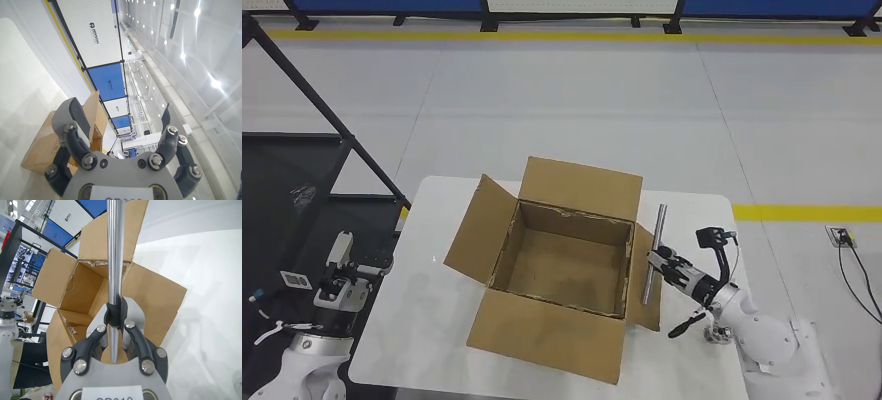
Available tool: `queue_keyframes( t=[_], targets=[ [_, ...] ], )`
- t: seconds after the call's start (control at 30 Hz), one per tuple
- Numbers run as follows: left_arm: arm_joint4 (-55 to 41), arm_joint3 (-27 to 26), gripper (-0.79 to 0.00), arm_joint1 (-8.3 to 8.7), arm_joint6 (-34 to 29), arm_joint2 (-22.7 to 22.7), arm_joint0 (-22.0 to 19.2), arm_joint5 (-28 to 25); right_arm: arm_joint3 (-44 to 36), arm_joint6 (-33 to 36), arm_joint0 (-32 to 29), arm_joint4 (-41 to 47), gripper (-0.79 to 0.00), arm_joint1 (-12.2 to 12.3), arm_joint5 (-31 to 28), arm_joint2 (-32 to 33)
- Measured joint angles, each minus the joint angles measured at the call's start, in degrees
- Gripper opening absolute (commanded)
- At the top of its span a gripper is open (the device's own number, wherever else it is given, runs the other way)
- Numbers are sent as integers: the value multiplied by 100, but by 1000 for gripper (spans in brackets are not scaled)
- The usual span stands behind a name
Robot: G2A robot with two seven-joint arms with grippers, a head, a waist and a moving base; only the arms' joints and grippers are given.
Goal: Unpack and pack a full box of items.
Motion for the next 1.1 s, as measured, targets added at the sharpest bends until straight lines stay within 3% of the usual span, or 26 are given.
queue_keyframes(
  t=[0.5,0.77,1.1],
  targets=[
    [0,0,0,0,0,0,0,0,477,-482,403,-56,-785,8,49,-639],
    [0,0,0,0,0,0,0,0,531,-358,459,108,-785,55,60,-664],
    [0,0,0,0,0,0,0,0,327,-314,122,626,-785,172,-484,-322]
  ],
)
